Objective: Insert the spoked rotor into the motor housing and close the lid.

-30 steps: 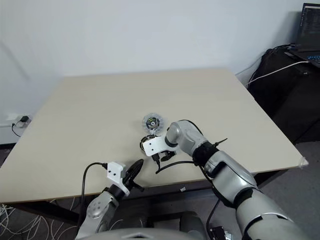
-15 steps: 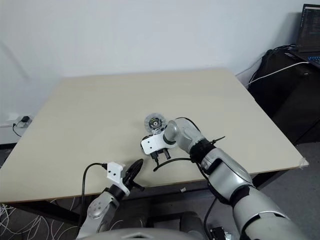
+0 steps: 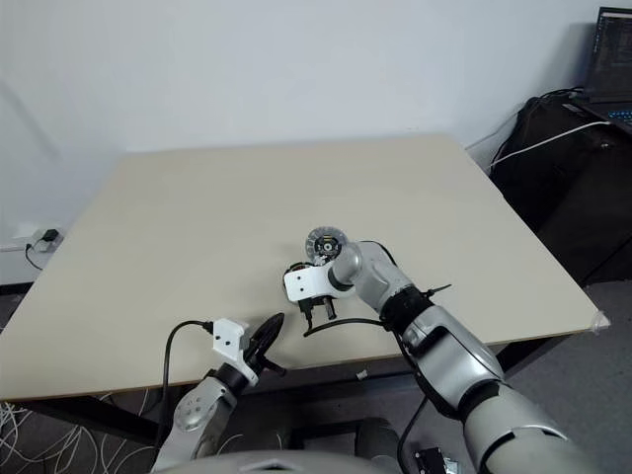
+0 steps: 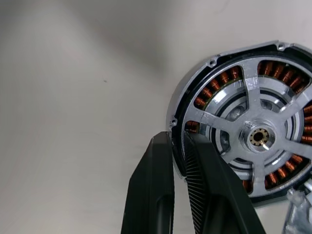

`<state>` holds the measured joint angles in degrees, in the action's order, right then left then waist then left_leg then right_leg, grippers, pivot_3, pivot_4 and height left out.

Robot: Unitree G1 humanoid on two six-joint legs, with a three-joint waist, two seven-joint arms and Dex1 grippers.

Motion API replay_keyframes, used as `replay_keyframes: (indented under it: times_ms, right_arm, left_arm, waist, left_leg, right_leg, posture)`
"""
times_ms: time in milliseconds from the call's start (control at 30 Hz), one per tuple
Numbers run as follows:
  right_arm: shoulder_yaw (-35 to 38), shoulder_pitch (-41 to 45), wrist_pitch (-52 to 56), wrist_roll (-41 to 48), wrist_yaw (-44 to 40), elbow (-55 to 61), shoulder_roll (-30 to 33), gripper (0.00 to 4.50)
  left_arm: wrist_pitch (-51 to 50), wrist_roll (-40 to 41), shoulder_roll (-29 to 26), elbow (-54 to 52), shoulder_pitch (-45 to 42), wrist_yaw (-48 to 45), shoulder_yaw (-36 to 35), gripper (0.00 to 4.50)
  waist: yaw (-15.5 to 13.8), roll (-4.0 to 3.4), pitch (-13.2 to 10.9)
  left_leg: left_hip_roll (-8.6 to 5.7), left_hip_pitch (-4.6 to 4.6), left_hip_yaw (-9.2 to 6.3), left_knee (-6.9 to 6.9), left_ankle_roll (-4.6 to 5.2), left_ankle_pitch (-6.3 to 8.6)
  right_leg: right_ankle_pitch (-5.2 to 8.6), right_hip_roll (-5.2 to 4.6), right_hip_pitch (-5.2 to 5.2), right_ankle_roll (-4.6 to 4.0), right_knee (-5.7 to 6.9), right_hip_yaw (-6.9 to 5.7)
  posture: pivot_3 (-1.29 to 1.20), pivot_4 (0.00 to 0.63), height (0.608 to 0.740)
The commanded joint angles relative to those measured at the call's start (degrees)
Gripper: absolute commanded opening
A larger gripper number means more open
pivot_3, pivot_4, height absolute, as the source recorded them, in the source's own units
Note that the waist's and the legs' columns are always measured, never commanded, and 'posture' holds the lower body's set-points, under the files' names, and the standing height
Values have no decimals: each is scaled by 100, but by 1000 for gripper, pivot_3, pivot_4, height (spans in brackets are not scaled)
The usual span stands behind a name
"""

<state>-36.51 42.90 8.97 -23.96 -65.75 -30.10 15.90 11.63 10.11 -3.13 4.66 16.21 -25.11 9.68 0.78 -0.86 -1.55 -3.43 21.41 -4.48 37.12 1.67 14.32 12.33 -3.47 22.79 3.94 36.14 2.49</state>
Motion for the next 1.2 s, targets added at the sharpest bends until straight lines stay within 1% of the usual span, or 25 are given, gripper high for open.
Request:
replay_keyframes:
  times_ms: [33,67,167,233,300,333,400,567,700,800,1000,1200]
  right_arm:
    - [499,-140,620,312,-139,1094,259,106]
    - [584,-236,904,376,-191,1385,346,106]
    - [749,-539,1679,579,-489,2331,702,106]
    - [894,-794,2621,830,-785,3129,967,106]
    - [948,-925,3334,1022,-888,3626,1116,106]
    - [968,-990,3682,1138,-929,3879,1196,106]
    - [992,-1093,4236,1365,-968,4307,1342,106]
    - [908,-1100,5003,1854,-862,4825,1634,106]
    - [843,-982,5456,2201,-608,4894,1611,106]
    - [750,-880,5551,2284,-227,4594,1453,106]
    - [647,-701,5603,2517,340,3966,1128,106]
    - [529,-569,5541,2706,730,3389,808,106]
  left_arm:
    - [63,58,48,54,-133,-44,-7,0]
    - [68,64,53,80,-146,-53,-12,0]
    - [81,91,64,152,-179,-77,-29,0]
    - [87,104,74,201,-199,-97,-35,0]
    - [92,105,81,227,-209,-114,-39,0]
    - [91,105,83,242,-217,-125,-39,0]
    - [85,105,88,265,-229,-142,-38,0]
    - [61,103,96,285,-242,-173,-46,0]
    - [41,101,92,294,-256,-179,-49,0]
    - [31,102,89,299,-270,-180,-55,0]
    - [33,104,117,266,-233,-118,-77,0]
    - [31,89,126,256,-223,-107,-79,0]
  waist:
    - [-23,0,-1]
    - [-24,0,-1]
    - [-36,2,-1]
    - [-54,4,-3]
    - [-66,6,-4]
    - [-60,7,-4]
    - [-67,8,-6]
    - [-74,23,-16]
    - [-84,42,-28]
    - [-81,44,-30]
    - [-98,48,-32]
    - [-97,48,-32]
  left_leg:
    - [-1,6,-1,1,0,0]
    - [-1,11,-1,2,1,0]
    - [-2,19,-2,3,2,0]
    - [-1,20,-2,4,3,1]
    - [-1,22,-3,4,4,1]
    - [1,22,-3,4,4,2]
    - [2,23,-3,5,3,2]
    - [3,23,-2,14,-20,15]
    - [3,24,-2,17,-21,16]
    - [3,24,-3,16,-21,16]
    - [2,25,-3,16,-20,16]
    - [3,26,-3,16,-20,16]
  right_leg:
    - [-3,-1,4,6,-1,-2]
    - [-12,-1,8,21,-2,-2]
    - [-13,-2,14,22,-5,-3]
    - [-11,-3,12,21,-8,-5]
    - [7,-4,12,40,-10,-8]
    - [17,-4,12,32,-10,-7]
    - [20,-4,12,28,-10,-8]
    - [21,-6,8,34,-10,-9]
    - [20,-7,7,37,-11,-11]
    - [19,-7,9,37,-11,-10]
    - [16,-8,8,39,-13,-10]
    - [15,-7,8,38,-14,-11]
  posture:
    - [0,0,740]
    - [0,0,740]
    - [0,0,740]
    - [0,0,740]
    - [0,0,740]
    - [0,0,740]
    - [0,0,740]
    - [0,0,740]
    - [0,0,740]
    - [0,0,740]
    - [0,0,740]
    - [0,0,740]
